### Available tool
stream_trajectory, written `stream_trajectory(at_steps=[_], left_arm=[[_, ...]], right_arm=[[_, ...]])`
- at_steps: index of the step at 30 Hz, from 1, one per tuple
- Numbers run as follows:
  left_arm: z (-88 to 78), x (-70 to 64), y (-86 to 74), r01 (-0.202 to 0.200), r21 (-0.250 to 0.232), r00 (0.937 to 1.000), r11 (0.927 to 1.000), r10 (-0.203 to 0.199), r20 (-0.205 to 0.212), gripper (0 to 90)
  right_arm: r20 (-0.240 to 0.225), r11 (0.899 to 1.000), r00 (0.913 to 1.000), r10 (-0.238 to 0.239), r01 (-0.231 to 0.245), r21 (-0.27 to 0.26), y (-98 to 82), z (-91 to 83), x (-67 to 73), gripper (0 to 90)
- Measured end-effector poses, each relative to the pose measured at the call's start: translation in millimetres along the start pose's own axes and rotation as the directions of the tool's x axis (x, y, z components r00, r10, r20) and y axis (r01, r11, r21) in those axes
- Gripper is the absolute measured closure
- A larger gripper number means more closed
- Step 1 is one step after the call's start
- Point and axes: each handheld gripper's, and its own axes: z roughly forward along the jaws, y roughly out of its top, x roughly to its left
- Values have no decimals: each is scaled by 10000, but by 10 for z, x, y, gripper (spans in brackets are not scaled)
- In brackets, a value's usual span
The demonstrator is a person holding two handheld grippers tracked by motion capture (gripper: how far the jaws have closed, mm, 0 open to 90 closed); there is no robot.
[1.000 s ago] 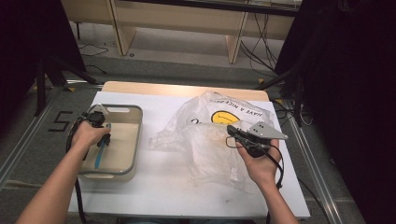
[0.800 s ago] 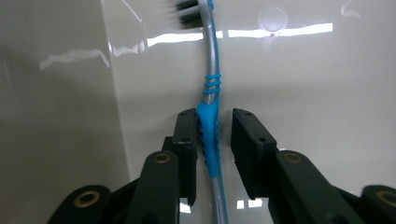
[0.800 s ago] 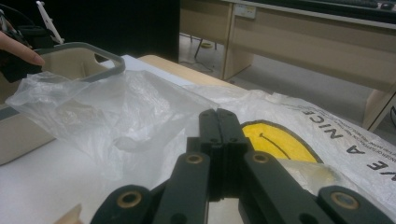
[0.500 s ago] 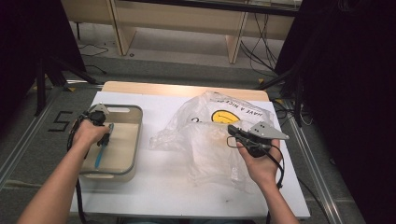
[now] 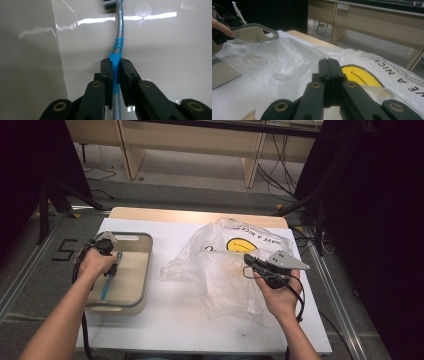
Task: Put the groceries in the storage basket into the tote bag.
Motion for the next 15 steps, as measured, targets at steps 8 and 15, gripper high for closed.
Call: stream_trajectory(at_steps=[8,15], left_arm=[[-7,15,-3,52,9,9999,10000,-52,137,814],[-46,8,-20,-17,-332,9997,9994,25,253,814]], right_arm=[[4,10000,10000,0,0,6,-2,1,0,900],[19,10000,10000,9,-9,31,-4,5,1,900]])
